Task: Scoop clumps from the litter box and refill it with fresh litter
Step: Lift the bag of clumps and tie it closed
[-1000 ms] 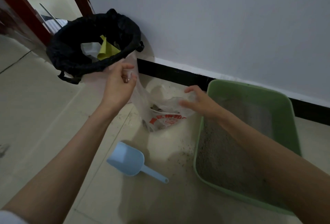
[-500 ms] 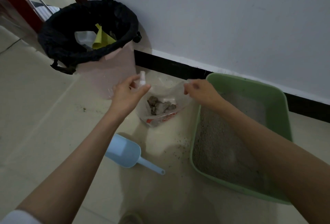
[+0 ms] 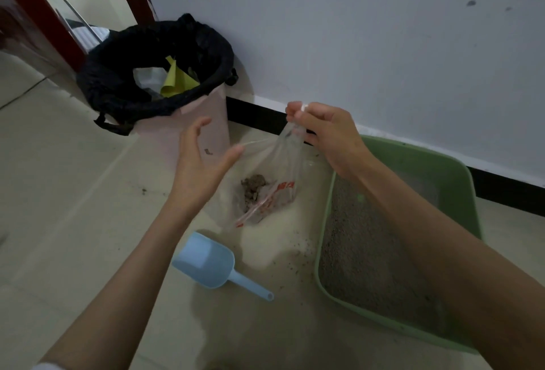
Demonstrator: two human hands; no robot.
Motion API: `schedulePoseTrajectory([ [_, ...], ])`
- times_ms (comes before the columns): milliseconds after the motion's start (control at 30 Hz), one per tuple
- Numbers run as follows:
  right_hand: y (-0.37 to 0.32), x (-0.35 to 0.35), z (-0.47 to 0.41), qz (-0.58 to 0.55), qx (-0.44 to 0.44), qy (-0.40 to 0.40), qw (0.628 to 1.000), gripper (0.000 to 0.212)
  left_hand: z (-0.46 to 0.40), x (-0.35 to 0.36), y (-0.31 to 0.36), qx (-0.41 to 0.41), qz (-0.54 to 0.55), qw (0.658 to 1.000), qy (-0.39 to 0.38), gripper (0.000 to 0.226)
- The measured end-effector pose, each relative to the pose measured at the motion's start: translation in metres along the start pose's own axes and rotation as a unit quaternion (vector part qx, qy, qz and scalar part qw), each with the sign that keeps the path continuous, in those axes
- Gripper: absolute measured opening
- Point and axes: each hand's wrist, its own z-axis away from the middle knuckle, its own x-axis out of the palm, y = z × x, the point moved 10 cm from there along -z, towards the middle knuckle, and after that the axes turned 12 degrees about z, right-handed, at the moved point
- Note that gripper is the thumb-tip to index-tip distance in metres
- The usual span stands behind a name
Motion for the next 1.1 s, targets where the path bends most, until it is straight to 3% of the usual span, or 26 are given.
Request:
schedulePoseTrajectory([
  [100,0.005,0.000,0.000,0.015,-0.005,-0.004,1.000,0.028,0.031,0.008,-0.024,-0.019,-0.037,0.998,-0.053,0.102],
  [233,0.018,-0.013,0.004,0.051,-0.003,0.066,0.997,0.031,0.038,0.006,-0.070,-0.097,-0.007,0.995,-0.018,0.117],
  [300,0.028,-0.021,0.009,0.095,0.001,0.107,0.990,0.029,0.039,0.004,-0.080,-0.108,0.008,0.994,0.014,0.115],
  [367,0.044,-0.020,0.013,0.150,0.010,0.099,0.984,0.030,0.042,0.010,-0.087,-0.120,-0.004,0.993,0.018,0.111],
  [467,0.066,-0.020,0.015,0.154,0.057,0.099,0.981,0.068,0.041,0.027,-0.093,-0.143,-0.019,0.990,-0.010,0.104],
  [533,0.071,-0.011,0.006,0.180,0.068,0.055,0.980,0.084,0.026,0.036,-0.095,-0.150,-0.011,0.988,-0.016,0.089],
  [567,0.068,-0.001,-0.002,0.228,0.048,0.016,0.972,0.081,0.016,0.039,-0.093,-0.144,0.000,0.989,-0.015,0.078],
  [633,0.056,0.022,-0.012,0.309,0.001,-0.036,0.950,0.052,-0.003,0.044,-0.083,-0.106,0.021,0.994,-0.025,0.058],
  [733,0.072,0.031,-0.021,0.254,0.031,-0.033,0.966,0.059,-0.019,0.047,-0.071,-0.081,0.085,0.991,-0.056,0.049],
  [833,0.083,0.027,-0.020,0.033,0.113,0.002,0.993,0.036,-0.027,0.039,-0.058,-0.074,0.153,0.984,-0.043,0.044],
  [967,0.062,0.028,-0.015,-0.027,0.084,0.014,0.996,0.048,-0.032,0.031,-0.035,-0.042,0.168,0.985,-0.016,0.033],
  [1100,0.065,0.018,-0.019,-0.150,0.134,0.070,0.977,0.043,-0.034,0.019,-0.012,0.004,0.158,0.987,0.033,0.034],
])
